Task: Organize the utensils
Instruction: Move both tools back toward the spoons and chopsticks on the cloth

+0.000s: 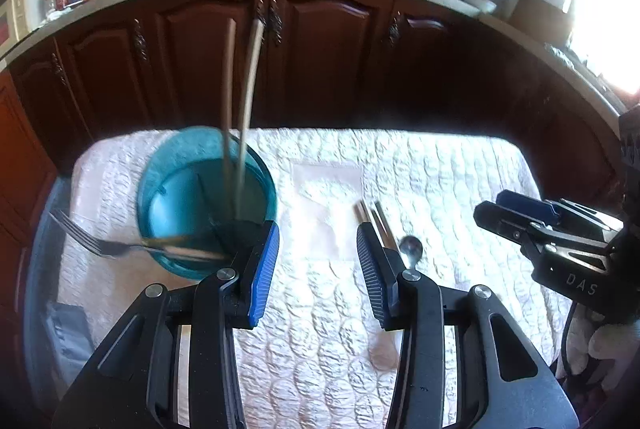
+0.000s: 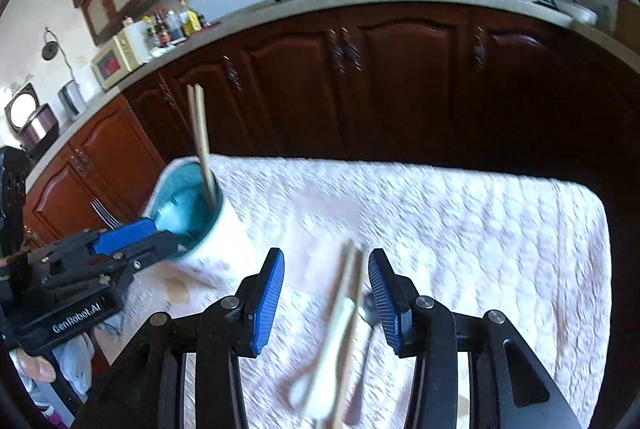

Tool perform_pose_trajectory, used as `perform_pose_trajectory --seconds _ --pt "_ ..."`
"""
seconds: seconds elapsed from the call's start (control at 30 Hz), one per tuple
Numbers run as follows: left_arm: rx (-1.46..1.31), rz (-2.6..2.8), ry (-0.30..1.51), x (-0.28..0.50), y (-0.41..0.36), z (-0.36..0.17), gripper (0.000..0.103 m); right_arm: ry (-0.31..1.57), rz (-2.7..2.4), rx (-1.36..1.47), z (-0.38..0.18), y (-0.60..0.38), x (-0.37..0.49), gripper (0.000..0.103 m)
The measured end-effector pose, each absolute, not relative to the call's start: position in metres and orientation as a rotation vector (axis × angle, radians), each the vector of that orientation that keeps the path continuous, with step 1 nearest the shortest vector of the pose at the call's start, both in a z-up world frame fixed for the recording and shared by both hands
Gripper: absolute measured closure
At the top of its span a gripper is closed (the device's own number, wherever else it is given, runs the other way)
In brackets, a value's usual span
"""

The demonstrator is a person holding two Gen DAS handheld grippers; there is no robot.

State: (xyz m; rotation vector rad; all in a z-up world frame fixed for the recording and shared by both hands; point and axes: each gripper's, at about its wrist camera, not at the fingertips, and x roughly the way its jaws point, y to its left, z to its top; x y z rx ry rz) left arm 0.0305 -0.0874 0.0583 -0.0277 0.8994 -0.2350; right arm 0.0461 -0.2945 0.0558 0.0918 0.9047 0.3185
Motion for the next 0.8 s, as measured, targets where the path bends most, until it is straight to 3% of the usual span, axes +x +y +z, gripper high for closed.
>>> perform_pose_trajectory --seconds 0.47,0.53,0.8 --pt "-0.039 -0.285 1.071 0.031 -0.107 0.000 0.063 1.063 0.278 0.169 -0.017 -0.324 0.032 0.061" --pt "-0.036 -0.297 1.083 0.029 -0.108 -0.005 0.063 1.083 0.294 0.201 -0.028 -0.325 0.034 0.068" --pt "-0.103 -0.364 1.157 0.037 -0.115 -0.020 0.063 1.141 0.298 0.221 -0.057 -0.322 0.049 0.073"
